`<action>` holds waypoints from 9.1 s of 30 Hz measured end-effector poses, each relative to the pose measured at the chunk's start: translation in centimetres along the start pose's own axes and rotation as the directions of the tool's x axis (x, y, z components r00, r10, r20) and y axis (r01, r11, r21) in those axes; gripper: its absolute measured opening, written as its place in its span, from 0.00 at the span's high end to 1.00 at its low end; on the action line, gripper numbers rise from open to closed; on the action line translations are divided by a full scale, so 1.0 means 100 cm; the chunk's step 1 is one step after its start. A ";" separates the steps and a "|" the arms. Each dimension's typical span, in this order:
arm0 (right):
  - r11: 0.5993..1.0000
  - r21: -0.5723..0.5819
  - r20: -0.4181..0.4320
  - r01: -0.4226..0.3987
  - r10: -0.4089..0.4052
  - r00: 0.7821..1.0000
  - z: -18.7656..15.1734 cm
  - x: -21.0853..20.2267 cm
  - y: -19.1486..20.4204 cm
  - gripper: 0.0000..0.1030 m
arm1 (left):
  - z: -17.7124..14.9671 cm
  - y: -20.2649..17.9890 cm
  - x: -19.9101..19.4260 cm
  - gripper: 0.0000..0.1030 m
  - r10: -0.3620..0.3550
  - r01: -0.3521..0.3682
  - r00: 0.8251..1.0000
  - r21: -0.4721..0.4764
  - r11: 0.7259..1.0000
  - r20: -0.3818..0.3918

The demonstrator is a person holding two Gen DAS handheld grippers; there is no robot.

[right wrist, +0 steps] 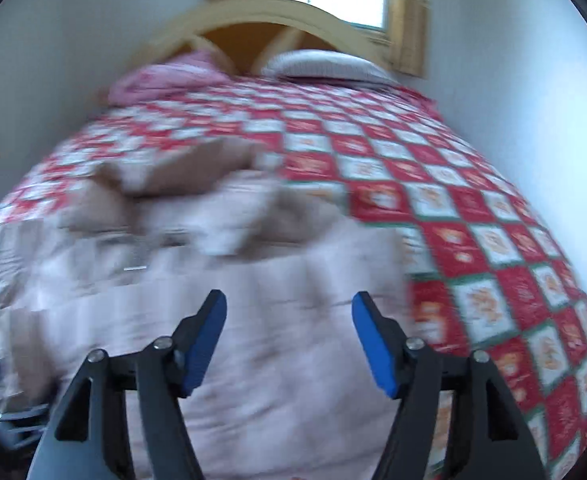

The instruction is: Fold large clothes

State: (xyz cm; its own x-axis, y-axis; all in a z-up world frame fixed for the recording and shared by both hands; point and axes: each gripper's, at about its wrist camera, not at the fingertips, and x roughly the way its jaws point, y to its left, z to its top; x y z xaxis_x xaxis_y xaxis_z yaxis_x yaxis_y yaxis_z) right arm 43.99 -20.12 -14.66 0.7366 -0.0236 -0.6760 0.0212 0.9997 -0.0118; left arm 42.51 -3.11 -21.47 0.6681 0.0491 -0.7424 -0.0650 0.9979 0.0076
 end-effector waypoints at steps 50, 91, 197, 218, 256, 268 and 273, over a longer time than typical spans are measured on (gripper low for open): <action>0.994 -0.106 -0.082 0.021 -0.029 0.996 -0.058 0.046 0.052 0.25 | -0.021 0.310 -0.087 0.01 0.207 -0.181 0.978 -0.447 0.876 0.010; 0.991 -0.122 -0.057 0.048 -0.056 0.997 -0.059 0.042 0.056 0.23 | 0.058 0.353 -0.205 0.94 0.030 0.319 0.788 -0.451 0.834 0.614; 0.990 -0.102 -0.060 -0.102 0.096 0.994 -0.062 0.038 0.049 0.28 | 0.074 0.087 0.069 0.01 0.094 -0.095 0.995 -0.073 0.993 -0.018; 0.990 -0.120 -0.064 -0.079 0.072 0.995 -0.061 0.039 0.054 0.27 | 0.074 0.089 0.073 0.01 0.073 -0.075 0.997 -0.082 0.994 -0.028; 0.989 -0.128 -0.077 -0.075 0.065 0.995 -0.062 0.041 0.053 0.26 | 0.074 0.091 0.072 0.01 0.058 -0.059 0.998 -0.092 0.994 -0.023; 0.968 -0.187 -0.040 -0.168 0.163 0.986 0.017 0.016 0.027 0.18 | 0.073 0.094 0.069 0.01 0.036 -0.037 0.999 -0.109 0.993 -0.010; 0.923 -0.374 -0.035 -0.094 0.087 0.996 0.103 0.063 0.036 0.08 | 0.073 0.094 0.069 0.01 0.036 -0.037 0.999 -0.109 0.993 -0.009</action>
State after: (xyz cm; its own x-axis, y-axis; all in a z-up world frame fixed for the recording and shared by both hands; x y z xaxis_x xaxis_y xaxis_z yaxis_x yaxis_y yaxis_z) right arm 55.72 -16.75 -11.35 0.7118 0.0637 -0.6995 -0.3026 0.9265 -0.2236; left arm 51.90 6.92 -21.59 0.6585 0.0845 -0.7478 -0.1700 0.9847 -0.0384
